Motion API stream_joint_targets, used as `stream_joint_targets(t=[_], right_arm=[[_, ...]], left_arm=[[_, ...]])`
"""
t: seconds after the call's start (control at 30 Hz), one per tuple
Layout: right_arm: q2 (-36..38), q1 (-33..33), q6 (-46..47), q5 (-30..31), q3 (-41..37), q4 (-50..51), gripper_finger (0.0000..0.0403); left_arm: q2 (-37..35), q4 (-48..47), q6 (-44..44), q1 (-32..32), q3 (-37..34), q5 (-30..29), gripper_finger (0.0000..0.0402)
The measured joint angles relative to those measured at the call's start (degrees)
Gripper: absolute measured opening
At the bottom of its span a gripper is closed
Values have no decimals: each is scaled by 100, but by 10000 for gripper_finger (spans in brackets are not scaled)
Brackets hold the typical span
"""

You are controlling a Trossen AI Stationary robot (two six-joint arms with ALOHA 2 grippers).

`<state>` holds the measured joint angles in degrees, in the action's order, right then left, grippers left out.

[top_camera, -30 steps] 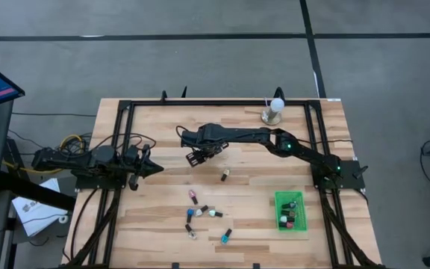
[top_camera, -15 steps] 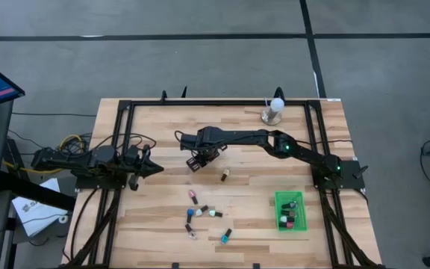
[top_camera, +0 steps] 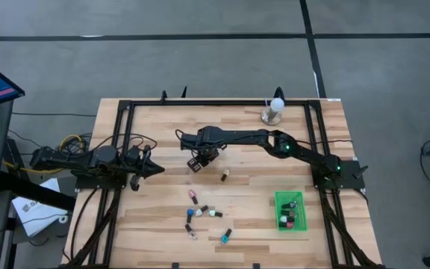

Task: Pick & Place Nail Polish
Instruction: Put the top transparent nail polish into the green bin

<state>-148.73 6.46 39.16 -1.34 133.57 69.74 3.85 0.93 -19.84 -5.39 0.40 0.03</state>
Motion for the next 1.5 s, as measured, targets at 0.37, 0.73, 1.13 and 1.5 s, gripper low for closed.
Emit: stream_joint_targets(t=[0.37, 0.73, 1.13, 1.5], right_arm=[[203, -13, -295, -74, 96, 292, 94], [609, -90, -529, -50, 106, 513, 94], [1271, -447, -629, 138, 106, 1177, 94], [1467, -1241, -381, 357, 117, 1855, 94]], left_arm=[[14, 50, 2, 0, -2, 24, 1], [33, 135, 2, 0, -2, 15, 1], [76, 204, 3, 0, -3, -4, 1], [-382, 582, 4, 766, -4, -2, 1]])
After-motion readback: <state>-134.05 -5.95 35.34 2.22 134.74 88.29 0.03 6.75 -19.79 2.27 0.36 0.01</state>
